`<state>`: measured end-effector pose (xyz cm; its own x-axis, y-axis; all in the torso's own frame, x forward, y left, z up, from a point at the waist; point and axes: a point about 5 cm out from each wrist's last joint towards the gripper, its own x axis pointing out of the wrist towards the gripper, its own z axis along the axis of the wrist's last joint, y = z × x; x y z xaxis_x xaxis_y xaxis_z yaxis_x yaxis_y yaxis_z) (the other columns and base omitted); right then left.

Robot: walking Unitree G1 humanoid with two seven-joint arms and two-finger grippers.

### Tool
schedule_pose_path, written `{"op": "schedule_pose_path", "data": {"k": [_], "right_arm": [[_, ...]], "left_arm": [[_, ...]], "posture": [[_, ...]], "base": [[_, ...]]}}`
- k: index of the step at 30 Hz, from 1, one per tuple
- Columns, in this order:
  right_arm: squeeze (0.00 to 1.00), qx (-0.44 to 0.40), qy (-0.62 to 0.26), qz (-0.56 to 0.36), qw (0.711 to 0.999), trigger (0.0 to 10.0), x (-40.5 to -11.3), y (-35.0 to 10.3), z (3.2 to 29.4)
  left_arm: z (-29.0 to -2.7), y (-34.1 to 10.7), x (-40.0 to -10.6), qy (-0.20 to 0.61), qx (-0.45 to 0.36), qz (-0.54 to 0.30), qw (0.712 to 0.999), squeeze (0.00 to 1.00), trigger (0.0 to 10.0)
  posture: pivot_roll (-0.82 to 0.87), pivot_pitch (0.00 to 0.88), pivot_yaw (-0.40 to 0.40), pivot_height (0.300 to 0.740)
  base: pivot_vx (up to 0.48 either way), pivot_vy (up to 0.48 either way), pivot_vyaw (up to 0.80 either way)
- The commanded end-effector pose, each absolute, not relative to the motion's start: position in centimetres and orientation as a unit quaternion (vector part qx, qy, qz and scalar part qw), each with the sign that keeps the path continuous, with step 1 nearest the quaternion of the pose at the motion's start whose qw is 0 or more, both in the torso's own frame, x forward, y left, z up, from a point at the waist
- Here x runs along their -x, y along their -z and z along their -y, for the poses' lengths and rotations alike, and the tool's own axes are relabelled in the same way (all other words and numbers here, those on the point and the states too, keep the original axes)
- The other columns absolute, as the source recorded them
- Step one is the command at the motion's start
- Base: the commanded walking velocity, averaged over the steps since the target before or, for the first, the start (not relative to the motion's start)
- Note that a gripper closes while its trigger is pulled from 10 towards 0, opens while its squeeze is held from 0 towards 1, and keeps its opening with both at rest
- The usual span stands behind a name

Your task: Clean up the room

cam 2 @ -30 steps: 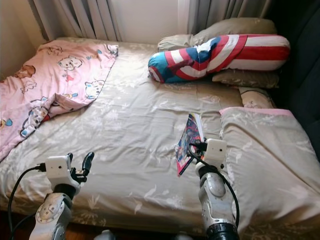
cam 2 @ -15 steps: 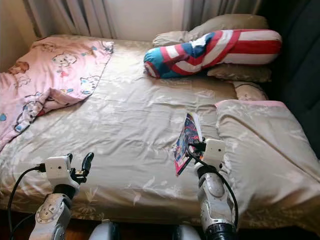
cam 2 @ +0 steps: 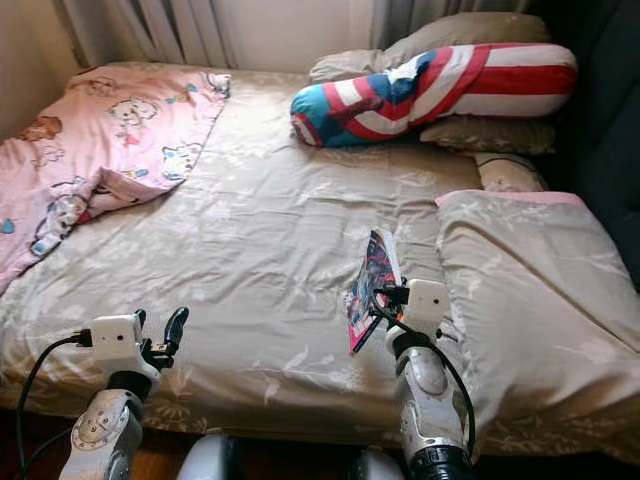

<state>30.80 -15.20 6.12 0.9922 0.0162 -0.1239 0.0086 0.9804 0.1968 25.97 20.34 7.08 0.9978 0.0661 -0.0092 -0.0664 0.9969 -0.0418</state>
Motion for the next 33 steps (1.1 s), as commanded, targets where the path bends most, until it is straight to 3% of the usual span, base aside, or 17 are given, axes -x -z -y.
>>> {"op": "schedule_pose_path", "data": {"k": [1,15,33], "right_arm": [[0.00,-0.105,-0.005,-0.040,0.994,10.0,-31.01,-6.88,15.15],[0.00,-0.111,-0.020,-0.041,0.993,10.0,-31.00,-6.88,14.73],[0.00,-0.117,-0.031,-0.041,0.992,10.0,-30.95,-6.78,14.42]], "left_arm": [[-20.31,-7.18,-25.96,-0.035,0.025,-0.001,0.999,0.00,10.0],[-20.35,-7.19,-25.93,-0.035,0.026,-0.004,0.999,0.00,10.0],[-20.38,-7.22,-25.94,-0.034,0.024,-0.005,0.999,0.00,10.0]], "posture": [[0.01,0.107,-0.031,0.658],[0.01,0.109,-0.028,0.658],[0.02,0.114,-0.025,0.658]], "base": [[0.000,0.000,0.00],[0.000,0.000,0.00],[0.264,0.000,0.00]]}}
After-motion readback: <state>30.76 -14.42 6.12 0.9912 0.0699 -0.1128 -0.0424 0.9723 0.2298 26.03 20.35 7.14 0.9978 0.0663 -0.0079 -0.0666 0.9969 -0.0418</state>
